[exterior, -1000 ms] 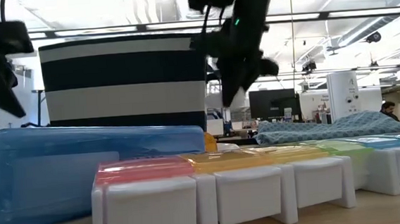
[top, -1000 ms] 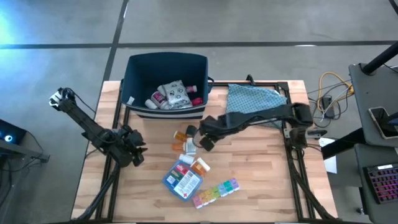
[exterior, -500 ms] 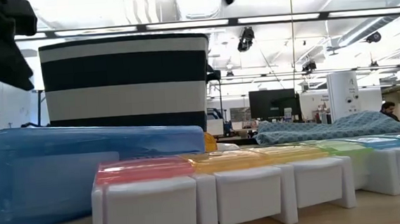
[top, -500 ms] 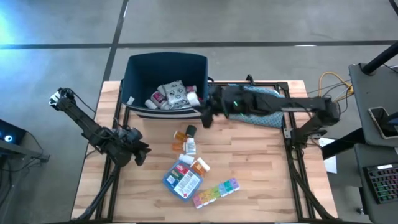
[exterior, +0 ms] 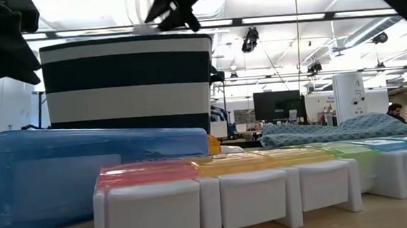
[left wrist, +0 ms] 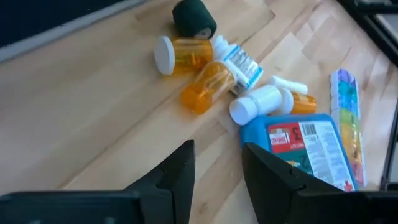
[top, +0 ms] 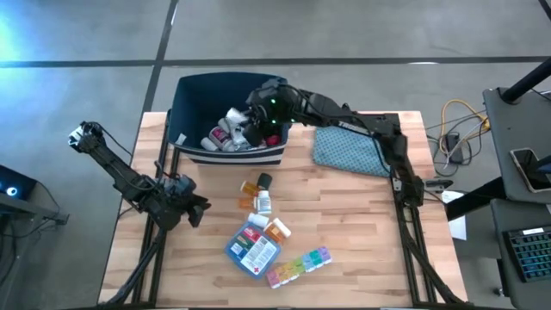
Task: Pick & place medical supplies in basket/bin
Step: Put the white bandage into the blue bin, then put the orange pill bottle into the blue bin
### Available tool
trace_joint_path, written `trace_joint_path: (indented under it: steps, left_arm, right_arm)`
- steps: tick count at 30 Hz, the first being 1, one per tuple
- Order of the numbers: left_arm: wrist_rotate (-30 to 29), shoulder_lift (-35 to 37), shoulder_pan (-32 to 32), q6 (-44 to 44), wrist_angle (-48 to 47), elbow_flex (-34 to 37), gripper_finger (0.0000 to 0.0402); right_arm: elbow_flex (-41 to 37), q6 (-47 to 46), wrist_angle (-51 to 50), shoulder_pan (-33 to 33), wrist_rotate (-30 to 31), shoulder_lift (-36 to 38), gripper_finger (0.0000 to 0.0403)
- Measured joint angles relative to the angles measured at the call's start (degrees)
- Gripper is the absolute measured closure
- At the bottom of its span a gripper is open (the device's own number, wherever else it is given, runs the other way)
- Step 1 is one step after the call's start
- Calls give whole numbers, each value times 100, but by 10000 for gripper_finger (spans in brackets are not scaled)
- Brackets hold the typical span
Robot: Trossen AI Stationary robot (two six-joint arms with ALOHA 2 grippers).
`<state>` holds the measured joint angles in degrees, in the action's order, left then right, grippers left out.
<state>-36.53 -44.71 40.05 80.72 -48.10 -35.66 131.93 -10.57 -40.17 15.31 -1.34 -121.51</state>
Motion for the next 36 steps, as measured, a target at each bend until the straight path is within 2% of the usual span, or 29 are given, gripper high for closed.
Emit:
trace_joint_path:
  steps: [2, 4, 6, 9, 11, 14, 16, 22, 25, 30, 36]
  left_arm:
    - [-117, 0, 0, -37, 2, 12, 287]
    - [-160, 4, -2, -162, 6, 44, 287]
    - [-160, 12, -2, -206, 8, 103, 287]
    - [-194, 0, -3, -401, 146, 236, 287]
    - [-247, -78, -10, -1052, 470, 349, 287]
    - [-231, -325, -105, -2597, 1193, 469, 287]
    - [-106, -558, -235, -3283, 1580, 533, 287]
    - [459, -1420, -991, -4345, 2457, 720, 287]
    - [482, -1853, -1373, -4945, 2593, 547, 283]
    - [479, -2272, -1823, -5245, 2580, 191, 242]
    - [755, -2352, -1858, -6232, 2593, -196, 180]
  right_arm:
    - [332, 133, -208, 7, -7, -132, 178]
    - [36, 184, -257, 20, 37, 80, 145]
    - [-159, 457, -465, 5, 376, 230, 119]
    - [-444, 1067, -916, -103, 668, 544, 94]
    - [-667, 1397, -1166, -245, 800, 791, 85]
    - [-1100, 1609, -1429, -441, 968, 1131, 81]
    - [-1493, 1546, -1602, -529, 1082, 1374, 82]
    - [-2969, 822, -1914, -712, 1361, 2327, 87]
    - [-3674, 358, -1908, -783, 1509, 2661, 85]
    - [-4441, -287, -1724, -870, 1530, 3195, 78]
    - [-4888, -548, -1557, -909, 1556, 3463, 82]
